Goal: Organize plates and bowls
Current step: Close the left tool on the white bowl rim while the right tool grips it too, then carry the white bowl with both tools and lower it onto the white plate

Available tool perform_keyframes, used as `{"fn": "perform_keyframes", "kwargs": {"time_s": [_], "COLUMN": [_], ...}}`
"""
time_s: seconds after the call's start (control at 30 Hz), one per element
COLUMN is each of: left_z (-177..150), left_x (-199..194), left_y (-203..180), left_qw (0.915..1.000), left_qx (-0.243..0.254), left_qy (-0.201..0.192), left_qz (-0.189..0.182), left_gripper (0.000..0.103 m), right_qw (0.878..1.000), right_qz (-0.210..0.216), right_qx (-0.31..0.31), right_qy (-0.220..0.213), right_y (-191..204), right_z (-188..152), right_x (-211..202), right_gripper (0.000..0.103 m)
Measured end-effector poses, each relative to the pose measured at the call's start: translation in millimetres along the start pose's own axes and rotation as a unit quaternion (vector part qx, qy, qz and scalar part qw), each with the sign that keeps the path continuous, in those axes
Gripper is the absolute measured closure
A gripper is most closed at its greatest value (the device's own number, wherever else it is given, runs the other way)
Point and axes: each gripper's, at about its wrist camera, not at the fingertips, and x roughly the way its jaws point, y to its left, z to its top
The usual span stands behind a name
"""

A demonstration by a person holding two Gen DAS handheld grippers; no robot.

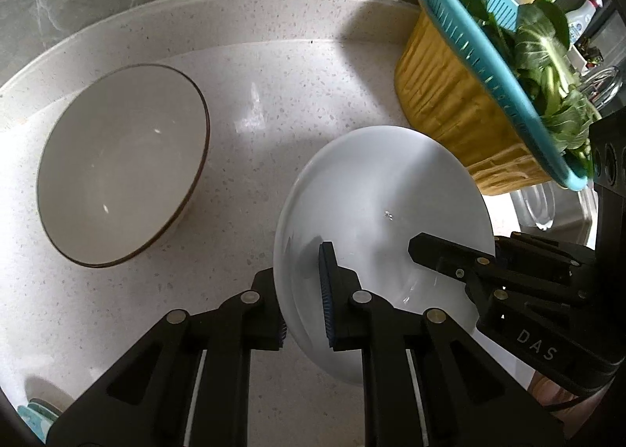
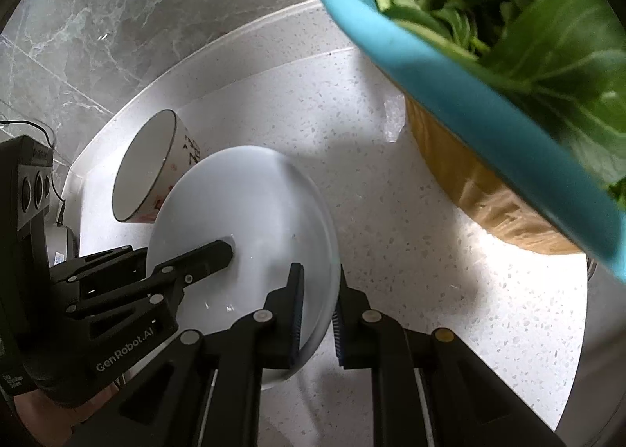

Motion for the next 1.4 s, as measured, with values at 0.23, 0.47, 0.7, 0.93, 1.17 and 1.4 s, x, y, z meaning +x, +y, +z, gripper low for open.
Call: {"fn": "perform_keyframes", "kwargs": {"time_s": [0.23,0.47,0.7,0.93,1.17,1.4], "left_z": [-11,-42,-88,-144,-202,-231], "left_x": [-30,-71,-106,-127,-130,-123], "left_y": [-7,-11,-8,-10,-14,-22], "left_qw": [0.9999,0.9992,0.9985,0.9982,0.9985,0.9984], "left_qx": [-0.004,-0.015,-0.032,-0.043,-0.047,-0.045], "left_qy": [-0.015,-0.036,-0.044,-0.034,-0.004,0.015], "left_qz": [-0.005,-0.006,-0.012,-0.022,-0.027,-0.030], "left_gripper": [0.091,0.091,0.091,0.091,0.090,0.090], "right_qw": [1.000,0.999,0.997,0.996,0.993,0.992], "right_qz": [0.003,0.013,0.027,0.039,0.044,0.046], "right_qx": [-0.013,-0.036,-0.065,-0.085,-0.097,-0.089], "right_qy": [-0.011,-0.021,-0.019,0.001,0.044,0.076], "right_y": [12,34,61,76,88,79], "right_z": [0,-10,-36,-76,-117,-144], "right_x": [-19,-43,-63,-80,-76,-69], "right_gripper": [0.088,0.087,0.087,0.086,0.086,0.086]}}
